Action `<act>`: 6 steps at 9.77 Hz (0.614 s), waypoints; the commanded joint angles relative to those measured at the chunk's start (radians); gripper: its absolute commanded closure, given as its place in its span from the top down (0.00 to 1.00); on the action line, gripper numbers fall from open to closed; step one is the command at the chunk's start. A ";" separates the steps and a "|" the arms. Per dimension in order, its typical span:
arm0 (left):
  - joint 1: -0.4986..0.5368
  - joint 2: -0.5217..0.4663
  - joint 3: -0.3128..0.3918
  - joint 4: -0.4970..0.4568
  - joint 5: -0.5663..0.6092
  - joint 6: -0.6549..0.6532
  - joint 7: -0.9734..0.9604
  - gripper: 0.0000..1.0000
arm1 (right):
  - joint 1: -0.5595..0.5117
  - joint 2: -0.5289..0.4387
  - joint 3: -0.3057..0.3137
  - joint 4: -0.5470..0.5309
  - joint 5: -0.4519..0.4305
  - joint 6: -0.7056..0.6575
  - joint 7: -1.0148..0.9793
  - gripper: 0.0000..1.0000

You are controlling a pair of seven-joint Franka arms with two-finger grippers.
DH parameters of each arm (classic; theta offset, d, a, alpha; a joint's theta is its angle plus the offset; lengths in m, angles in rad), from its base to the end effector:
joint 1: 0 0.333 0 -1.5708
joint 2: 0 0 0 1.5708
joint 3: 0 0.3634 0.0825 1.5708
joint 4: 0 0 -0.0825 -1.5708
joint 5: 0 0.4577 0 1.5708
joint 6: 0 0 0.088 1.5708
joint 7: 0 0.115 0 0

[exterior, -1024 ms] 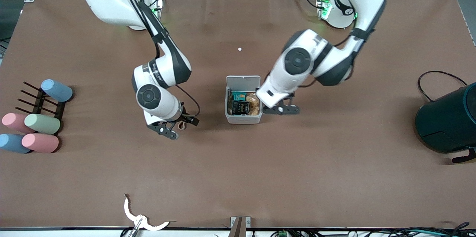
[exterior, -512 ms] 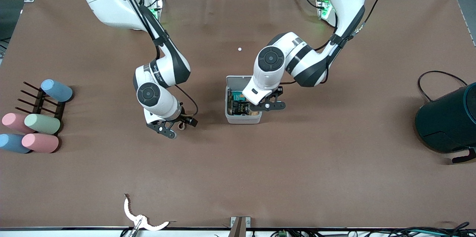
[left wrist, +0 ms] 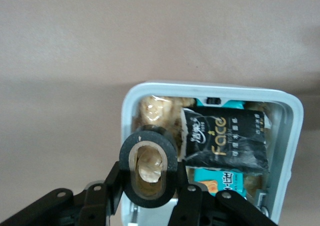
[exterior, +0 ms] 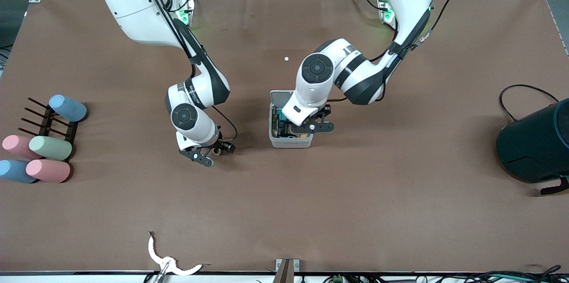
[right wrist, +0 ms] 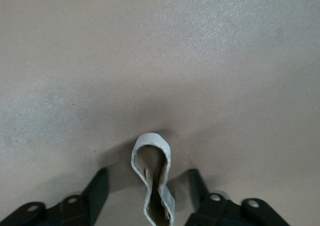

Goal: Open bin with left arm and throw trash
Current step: 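Drop the tape into the bin while the right gripper grasps the white clip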

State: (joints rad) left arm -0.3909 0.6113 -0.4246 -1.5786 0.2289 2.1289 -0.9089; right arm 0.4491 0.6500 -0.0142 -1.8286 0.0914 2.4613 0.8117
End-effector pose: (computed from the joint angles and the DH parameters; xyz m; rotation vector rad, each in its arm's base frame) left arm 0.5757 -0.5271 0.2975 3.1122 0.0612 -0.0552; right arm 0.6511 0.3034 0.1460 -3.0348 0.6875 0.0653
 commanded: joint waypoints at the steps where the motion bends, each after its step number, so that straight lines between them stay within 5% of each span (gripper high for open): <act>1: -0.008 0.015 0.004 0.023 0.032 0.008 -0.024 0.65 | -0.023 -0.013 0.010 -0.009 -0.018 0.002 0.004 0.00; 2: 0.001 0.009 0.004 0.023 0.042 0.008 -0.019 1.00 | -0.029 -0.018 0.011 -0.008 -0.018 -0.001 0.004 0.00; 6: 0.134 -0.100 -0.005 0.023 0.033 -0.048 -0.005 1.00 | -0.021 -0.085 0.013 0.105 -0.004 -0.158 0.040 0.00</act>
State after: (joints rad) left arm -0.3327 0.5918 -0.4176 -1.5433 0.2529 2.1286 -0.9144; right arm 0.4359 0.6191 -0.0141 -1.7566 0.0920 2.3947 0.8209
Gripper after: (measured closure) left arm 0.000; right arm 0.938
